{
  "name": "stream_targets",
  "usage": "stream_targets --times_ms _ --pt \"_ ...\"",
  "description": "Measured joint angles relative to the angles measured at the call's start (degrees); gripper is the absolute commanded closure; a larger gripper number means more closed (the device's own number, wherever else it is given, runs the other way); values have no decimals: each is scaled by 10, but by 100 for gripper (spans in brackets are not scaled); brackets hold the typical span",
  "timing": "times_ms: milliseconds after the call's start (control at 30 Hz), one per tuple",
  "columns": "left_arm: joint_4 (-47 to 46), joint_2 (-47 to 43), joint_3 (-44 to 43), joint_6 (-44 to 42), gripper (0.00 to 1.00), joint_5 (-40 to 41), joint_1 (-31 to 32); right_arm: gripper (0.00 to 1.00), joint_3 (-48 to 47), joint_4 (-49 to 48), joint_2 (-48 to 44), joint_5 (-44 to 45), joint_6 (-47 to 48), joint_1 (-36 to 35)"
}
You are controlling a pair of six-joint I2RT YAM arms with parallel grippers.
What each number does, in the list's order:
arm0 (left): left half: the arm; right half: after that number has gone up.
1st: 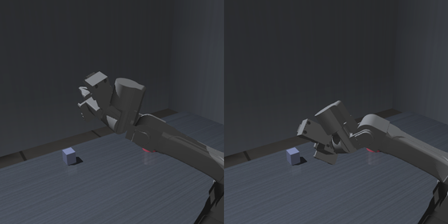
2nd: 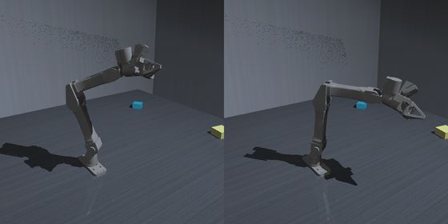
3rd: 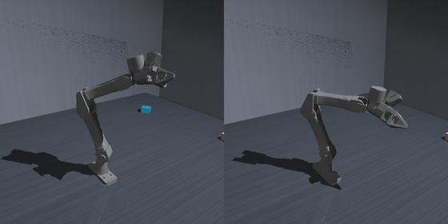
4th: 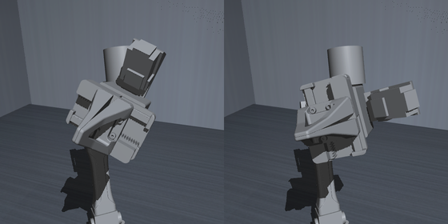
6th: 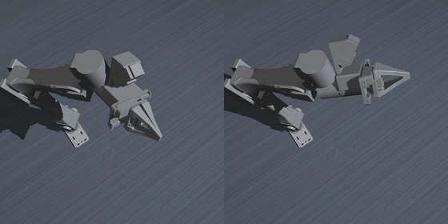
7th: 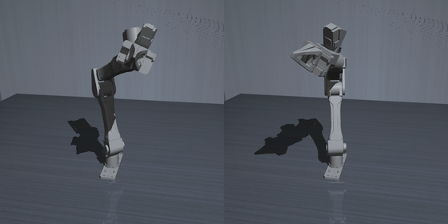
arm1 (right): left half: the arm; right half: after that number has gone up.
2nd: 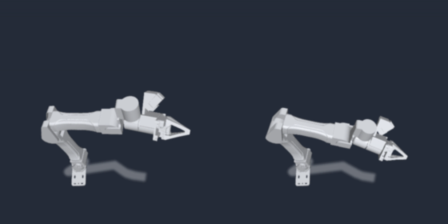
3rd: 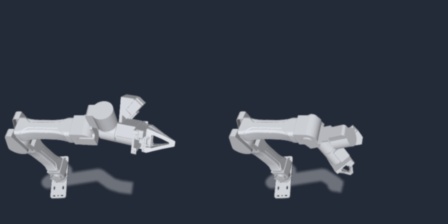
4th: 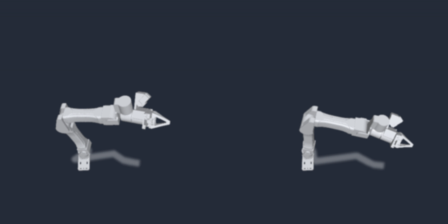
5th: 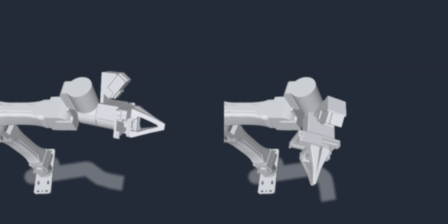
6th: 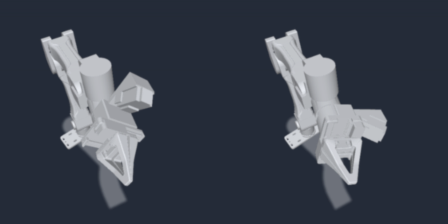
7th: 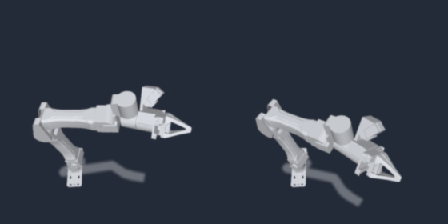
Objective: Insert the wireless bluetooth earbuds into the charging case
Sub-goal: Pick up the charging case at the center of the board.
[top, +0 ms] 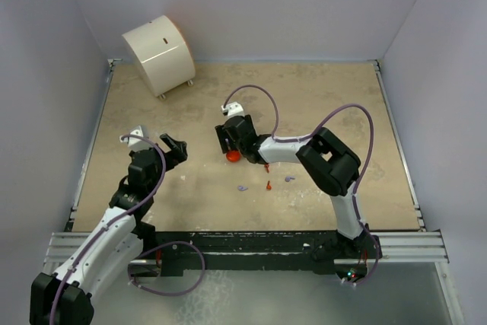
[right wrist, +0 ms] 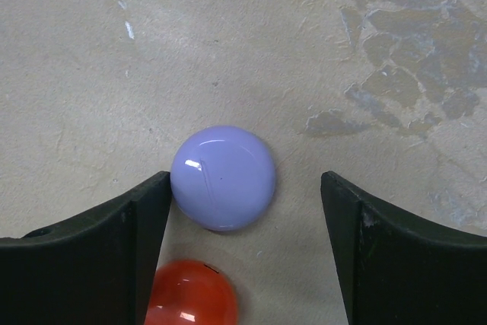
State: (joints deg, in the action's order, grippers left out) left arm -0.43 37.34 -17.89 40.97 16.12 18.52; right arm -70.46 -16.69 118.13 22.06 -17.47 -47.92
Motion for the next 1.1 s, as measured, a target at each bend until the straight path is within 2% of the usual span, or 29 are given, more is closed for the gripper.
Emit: stream_targets --times_ms 300,733,1100 --pt "-8 6 0 0 10 0 0 23 2 -8 0 -39 16 -6" --pt "-7 -10 8 2 10 0 0 23 2 5 -9 -77 12 -65" --pt "-6 -19 9 3 10 0 0 20 -4 31 -11 -34 6 -64"
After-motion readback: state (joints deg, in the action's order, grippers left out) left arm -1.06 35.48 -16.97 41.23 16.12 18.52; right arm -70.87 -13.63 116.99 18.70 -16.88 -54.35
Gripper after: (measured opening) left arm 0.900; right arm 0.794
